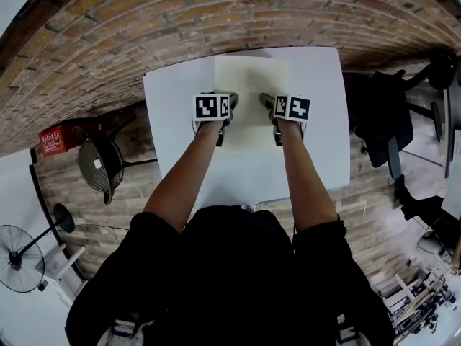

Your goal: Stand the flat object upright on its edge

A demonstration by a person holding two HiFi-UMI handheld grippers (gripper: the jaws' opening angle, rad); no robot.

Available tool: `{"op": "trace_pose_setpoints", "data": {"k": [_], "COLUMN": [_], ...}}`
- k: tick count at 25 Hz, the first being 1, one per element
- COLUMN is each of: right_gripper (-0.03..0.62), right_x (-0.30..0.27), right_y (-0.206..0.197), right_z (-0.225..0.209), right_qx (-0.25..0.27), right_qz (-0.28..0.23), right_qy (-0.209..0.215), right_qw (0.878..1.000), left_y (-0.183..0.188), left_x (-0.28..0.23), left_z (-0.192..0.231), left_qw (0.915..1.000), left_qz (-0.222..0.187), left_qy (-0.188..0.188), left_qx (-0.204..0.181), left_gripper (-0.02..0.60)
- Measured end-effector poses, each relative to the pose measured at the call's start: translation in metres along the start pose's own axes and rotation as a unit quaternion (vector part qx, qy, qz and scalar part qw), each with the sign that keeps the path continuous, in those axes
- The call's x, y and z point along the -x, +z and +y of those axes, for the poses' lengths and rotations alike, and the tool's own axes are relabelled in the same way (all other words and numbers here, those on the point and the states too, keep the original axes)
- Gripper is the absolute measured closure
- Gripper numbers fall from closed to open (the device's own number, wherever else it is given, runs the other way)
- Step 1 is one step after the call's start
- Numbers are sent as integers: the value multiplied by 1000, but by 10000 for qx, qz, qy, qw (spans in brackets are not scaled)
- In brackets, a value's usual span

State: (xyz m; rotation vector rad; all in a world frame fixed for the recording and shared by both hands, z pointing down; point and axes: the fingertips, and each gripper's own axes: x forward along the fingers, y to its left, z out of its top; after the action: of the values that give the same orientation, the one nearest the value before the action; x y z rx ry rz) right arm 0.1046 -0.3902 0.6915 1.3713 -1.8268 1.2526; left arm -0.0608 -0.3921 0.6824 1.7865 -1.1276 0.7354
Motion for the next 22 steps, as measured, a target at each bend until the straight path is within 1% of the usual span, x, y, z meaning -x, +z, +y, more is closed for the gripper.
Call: {"op": "trace_pose_setpoints", "data": {"k": [4,13,17,22], "right_gripper": [192,191,191,192], "right_x": [15,56,71,91], "right_y": [7,18,20,22], "right_z": [7,21,30,38], "right_qx": [141,473,646,793], "right_qz": [-218,-835,-1131,-1483], "right_qy": [-5,-21,2,74], "right_qw": [9997,9954,9915,9857], "left_y": [5,13,14,16], "left_x": [14,50,67,88], "left_z": [-6,-24,-29,-39], "left_qw": [9998,9968,9940,9882], "left_qz": [-174,-752,-1021,-1411], "left_qy": [-28,8,48,117], "left_qx": [-41,-263,-382,-583], "left_gripper": [250,250,250,250]}}
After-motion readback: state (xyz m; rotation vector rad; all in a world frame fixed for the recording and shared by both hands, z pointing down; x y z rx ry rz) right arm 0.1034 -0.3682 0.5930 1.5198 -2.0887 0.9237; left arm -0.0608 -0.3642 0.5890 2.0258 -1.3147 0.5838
